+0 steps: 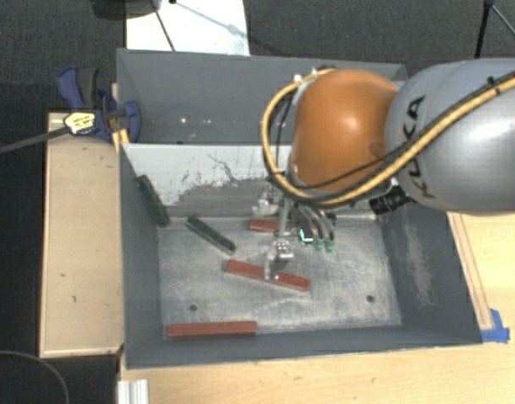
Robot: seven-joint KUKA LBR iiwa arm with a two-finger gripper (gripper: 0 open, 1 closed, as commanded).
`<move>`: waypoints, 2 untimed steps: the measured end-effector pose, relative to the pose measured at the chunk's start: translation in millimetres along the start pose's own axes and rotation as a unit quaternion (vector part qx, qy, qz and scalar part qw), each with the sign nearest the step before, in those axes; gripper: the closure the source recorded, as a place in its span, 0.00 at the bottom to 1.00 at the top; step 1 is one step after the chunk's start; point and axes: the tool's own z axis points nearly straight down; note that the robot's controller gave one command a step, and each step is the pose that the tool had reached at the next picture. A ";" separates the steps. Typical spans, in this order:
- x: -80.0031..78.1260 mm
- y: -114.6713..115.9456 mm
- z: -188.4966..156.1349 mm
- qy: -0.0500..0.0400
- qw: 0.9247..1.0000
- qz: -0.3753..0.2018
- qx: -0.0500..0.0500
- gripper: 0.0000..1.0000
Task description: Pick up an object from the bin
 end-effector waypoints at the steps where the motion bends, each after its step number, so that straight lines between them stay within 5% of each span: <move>1: -1.7 -0.7 -4.1 -0.004 1.000 0.002 -0.001 0.00; 2: -1.5 -2.5 39.5 -0.007 0.999 0.032 -0.001 0.00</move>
Offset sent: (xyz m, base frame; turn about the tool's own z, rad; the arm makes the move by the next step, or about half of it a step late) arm -0.0050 -0.0072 -0.1457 0.2003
